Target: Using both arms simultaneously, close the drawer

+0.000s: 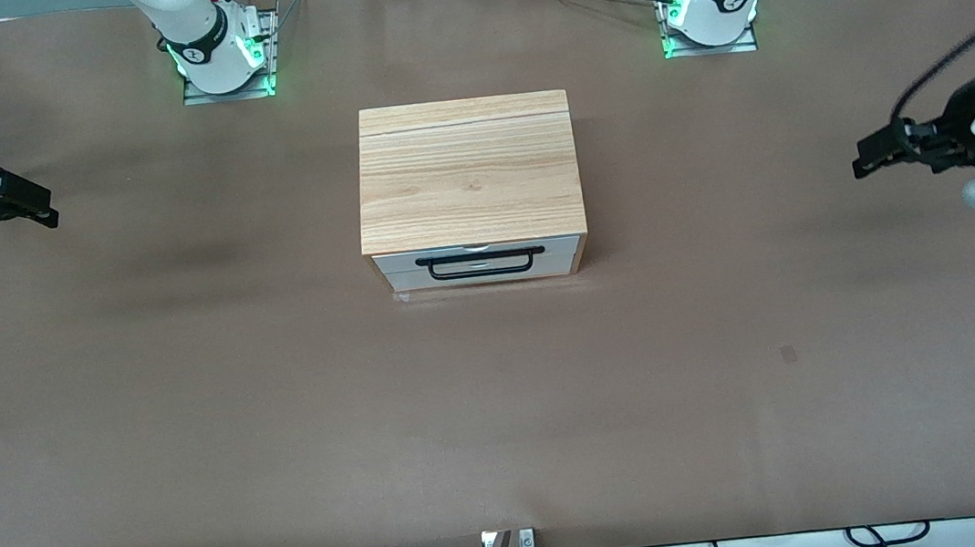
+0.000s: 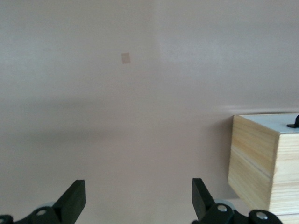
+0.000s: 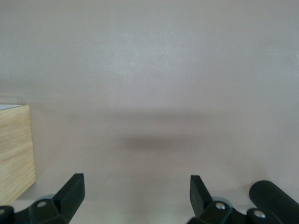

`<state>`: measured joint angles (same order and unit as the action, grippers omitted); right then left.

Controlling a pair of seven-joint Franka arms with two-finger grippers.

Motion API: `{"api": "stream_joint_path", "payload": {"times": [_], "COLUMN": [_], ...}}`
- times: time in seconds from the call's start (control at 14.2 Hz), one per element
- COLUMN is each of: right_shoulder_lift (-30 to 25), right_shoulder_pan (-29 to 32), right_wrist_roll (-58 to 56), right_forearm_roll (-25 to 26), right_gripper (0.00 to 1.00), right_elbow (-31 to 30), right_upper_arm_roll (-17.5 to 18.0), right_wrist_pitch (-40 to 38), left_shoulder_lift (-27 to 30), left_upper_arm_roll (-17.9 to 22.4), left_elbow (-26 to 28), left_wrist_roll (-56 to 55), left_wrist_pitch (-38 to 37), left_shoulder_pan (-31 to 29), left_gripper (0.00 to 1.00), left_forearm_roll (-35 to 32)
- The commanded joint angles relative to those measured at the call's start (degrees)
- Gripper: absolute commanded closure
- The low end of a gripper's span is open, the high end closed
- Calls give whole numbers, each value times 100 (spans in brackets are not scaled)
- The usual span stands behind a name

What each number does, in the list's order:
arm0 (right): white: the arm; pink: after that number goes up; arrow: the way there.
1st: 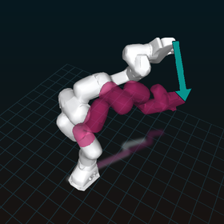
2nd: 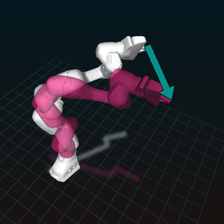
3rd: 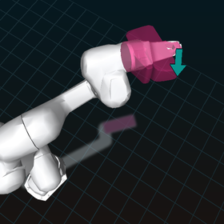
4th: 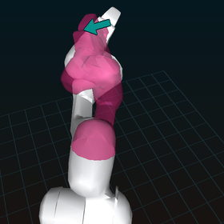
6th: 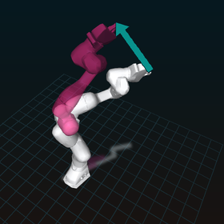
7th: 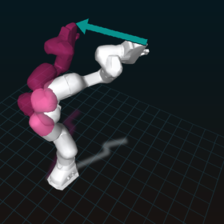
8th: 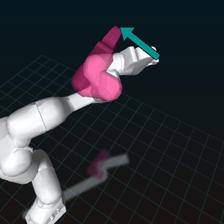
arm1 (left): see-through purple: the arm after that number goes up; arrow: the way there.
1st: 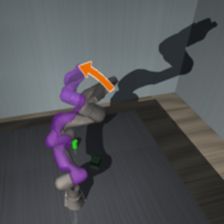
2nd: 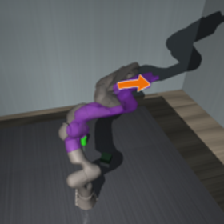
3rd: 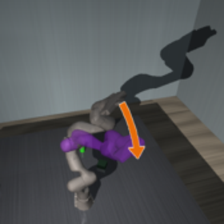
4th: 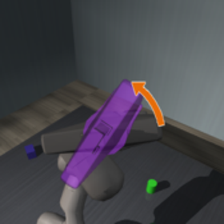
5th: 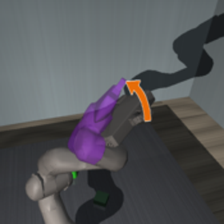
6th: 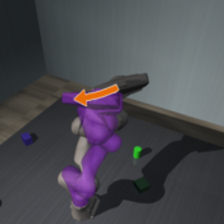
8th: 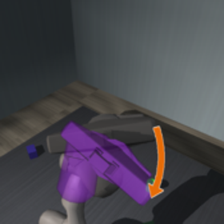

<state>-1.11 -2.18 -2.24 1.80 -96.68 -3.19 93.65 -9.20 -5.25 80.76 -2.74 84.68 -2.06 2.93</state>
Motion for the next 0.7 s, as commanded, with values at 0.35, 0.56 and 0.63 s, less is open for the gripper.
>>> {"api": "stream_joint_path", "payload": {"times": [0.35,0.56,0.63], "right_shoulder_lift": [6,6,14], "right_shoulder_pan": [78,86,86], "right_wrist_roll": [5,-4,-4], "right_forearm_roll": [-83,-74,-74], "right_gripper": [0,0,0], "right_elbow": [88,88,88], "right_upper_arm_roll": [64,64,55], "right_wrist_pitch": [-101,-92,-92], "left_shoulder_lift": [823,797,771], "left_upper_arm_roll": [-46,-90,-90], "left_elbow": [1205,1179,1170], "left_wrist_roll": [37,20,28], "left_wrist_pitch": [366,321,321], "left_shoulder_pan": [83,83,83], "left_gripper": [0,0,0], "left_forearm_roll": [-178,-187,-187]}}
